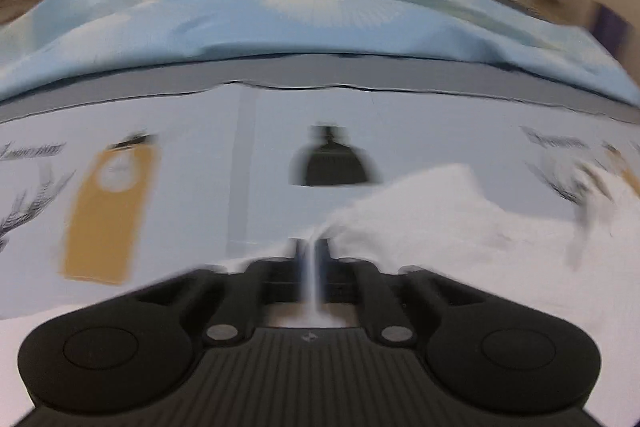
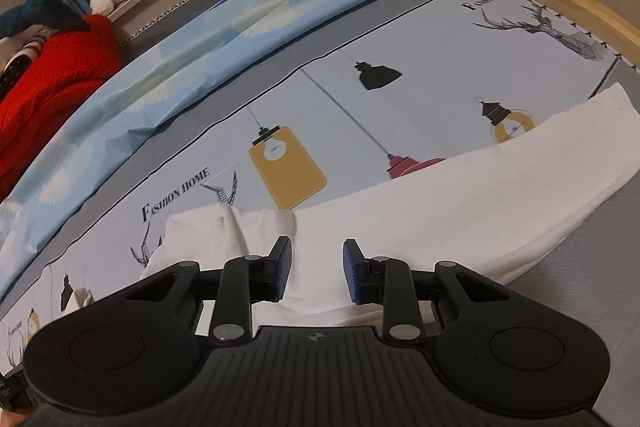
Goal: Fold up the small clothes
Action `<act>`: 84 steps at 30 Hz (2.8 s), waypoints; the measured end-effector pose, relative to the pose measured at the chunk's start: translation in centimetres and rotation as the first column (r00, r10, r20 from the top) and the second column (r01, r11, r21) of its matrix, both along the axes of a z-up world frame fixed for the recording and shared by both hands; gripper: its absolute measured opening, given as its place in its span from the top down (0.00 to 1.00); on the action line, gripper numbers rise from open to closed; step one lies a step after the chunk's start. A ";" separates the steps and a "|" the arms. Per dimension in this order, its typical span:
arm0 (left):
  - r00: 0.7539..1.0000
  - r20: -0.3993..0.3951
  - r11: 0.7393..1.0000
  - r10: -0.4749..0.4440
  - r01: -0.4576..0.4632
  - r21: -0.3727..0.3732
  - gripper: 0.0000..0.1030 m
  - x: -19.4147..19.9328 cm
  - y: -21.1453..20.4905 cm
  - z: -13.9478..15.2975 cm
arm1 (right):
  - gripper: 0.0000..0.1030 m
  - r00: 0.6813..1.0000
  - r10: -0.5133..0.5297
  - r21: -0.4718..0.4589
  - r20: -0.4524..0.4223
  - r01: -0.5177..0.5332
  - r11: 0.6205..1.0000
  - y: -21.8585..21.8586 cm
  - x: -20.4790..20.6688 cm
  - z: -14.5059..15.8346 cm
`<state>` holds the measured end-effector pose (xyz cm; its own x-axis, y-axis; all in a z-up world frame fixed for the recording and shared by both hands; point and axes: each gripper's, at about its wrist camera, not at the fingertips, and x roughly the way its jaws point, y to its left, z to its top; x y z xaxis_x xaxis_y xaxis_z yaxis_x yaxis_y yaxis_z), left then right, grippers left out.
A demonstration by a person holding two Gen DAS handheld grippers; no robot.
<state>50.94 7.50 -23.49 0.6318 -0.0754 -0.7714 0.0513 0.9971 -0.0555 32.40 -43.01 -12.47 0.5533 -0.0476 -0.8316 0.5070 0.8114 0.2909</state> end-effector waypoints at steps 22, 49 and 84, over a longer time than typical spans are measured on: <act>0.988 -0.094 0.992 -0.124 0.126 0.013 0.74 -18.2 0.7 8.0 | 1.00 0.963 0.147 0.067 -0.227 -0.135 0.989 0.5 -2.6 -8.6; 0.885 -0.459 0.991 0.077 -0.118 -0.060 0.94 -40.7 7.3 3.4 | 0.79 0.920 0.233 0.023 -0.315 -0.238 0.971 6.6 -30.5 -5.1; 0.942 -0.326 0.994 -0.077 0.099 0.051 0.53 -46.8 1.7 5.5 | 0.47 0.926 0.281 -0.058 -0.252 -0.304 0.951 10.1 -32.0 -4.5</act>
